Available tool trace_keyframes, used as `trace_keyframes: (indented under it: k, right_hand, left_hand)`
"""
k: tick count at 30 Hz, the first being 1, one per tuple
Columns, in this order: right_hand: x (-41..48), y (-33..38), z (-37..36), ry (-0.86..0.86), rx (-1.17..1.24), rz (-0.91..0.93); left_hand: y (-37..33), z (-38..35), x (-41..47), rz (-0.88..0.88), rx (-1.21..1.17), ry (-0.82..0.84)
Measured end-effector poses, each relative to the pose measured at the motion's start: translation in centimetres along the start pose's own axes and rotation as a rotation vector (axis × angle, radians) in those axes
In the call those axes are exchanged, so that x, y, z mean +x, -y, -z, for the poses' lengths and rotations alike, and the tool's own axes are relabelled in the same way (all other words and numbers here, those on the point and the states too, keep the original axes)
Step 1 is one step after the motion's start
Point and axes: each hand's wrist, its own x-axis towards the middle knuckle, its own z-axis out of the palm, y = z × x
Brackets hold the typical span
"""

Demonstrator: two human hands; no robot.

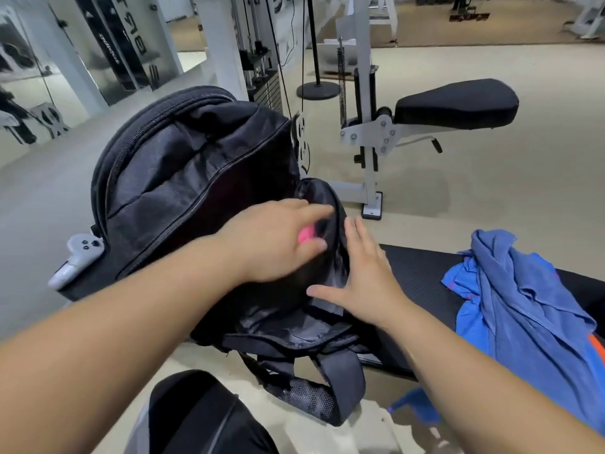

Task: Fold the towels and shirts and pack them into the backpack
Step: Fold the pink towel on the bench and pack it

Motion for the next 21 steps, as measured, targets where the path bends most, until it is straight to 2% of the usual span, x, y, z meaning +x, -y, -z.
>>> trace_keyframes:
  k: [2,5,8,16,21]
  right_hand:
    - [0.4,-0.6,-0.6,0.057,0.066,-0.08]
    - [1.0,-0.9,-1.3,0.144,0.154,-0.093]
    - [2.1,0.0,-2.3,0.167,0.203,-0.078]
    - [6.9,3.9,-5.9,0.121,0.164,-0.01]
    - [10.2,7.7,-8.7,0.134,0.049,0.022]
  left_hand:
    - [-2.6,-0.7,-1.5,-0.029,0.068,0.051]
    - [-3.7,-3.0,-2.3,0.016,0.267,0.135]
    - [-2.8,-3.8,-2.9,0.071,0.438,0.097]
    - [3.0,-2.4,-3.4,0.199,0.52,0.113]
    - [7.7,-2.0,-4.2,0.292,0.569,0.122]
